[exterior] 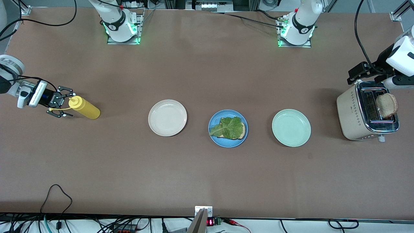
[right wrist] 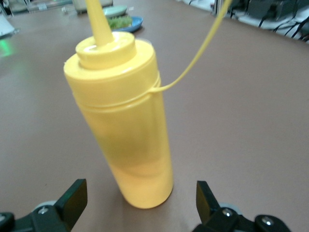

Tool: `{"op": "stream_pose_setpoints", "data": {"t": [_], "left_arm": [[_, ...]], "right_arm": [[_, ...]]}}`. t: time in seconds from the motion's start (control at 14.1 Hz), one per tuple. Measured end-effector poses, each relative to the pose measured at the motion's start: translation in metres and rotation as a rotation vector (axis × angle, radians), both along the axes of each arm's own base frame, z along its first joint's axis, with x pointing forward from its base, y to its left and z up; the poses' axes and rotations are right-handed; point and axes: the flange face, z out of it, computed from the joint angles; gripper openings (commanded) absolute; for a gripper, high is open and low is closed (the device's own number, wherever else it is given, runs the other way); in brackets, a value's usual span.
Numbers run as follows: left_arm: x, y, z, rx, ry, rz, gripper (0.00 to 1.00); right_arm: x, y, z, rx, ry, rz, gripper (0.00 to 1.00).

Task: Make sandwich in blue plate with both arms
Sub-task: 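Grasp the yellow squeeze bottle with the right gripper and lift it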

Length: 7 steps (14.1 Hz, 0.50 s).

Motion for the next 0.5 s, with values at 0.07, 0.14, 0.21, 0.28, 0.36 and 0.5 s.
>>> {"op": "stream_pose_setpoints", "data": {"t": [0.07,0.14,0.21,0.28,0.36,0.5], "left_arm": [[0.000,0.000,0.000,0.000,0.000,0.000,1.00],[0.000,0.000,0.000,0.000,0.000,0.000,1.00],[0.000,0.000,0.000,0.000,0.000,0.000,1.00],[0.000,0.000,0.000,0.000,-0.003,0.000,1.00],[0.001,0.000,0.001,0.000,-0.009,0.000,1.00],[0.002,0.000,0.001,0.000,-0.014,0.000,1.00]], "right_arm": [[0.003,-0.004,-0.003,0.020,-0.013,-0.002,1.00],[0.006,-0.009,-0.007,0.040,-0.024,-0.005,1.00],[0.008,-0.014,-0.012,0.057,-0.033,-0.011,1.00],[0.010,-0.017,-0.017,0.071,-0.042,-0.017,1.00],[0.012,-0.019,-0.021,0.084,-0.047,-0.021,1.00],[0.014,-0.019,-0.030,0.106,-0.050,-0.023,1.00]]}}
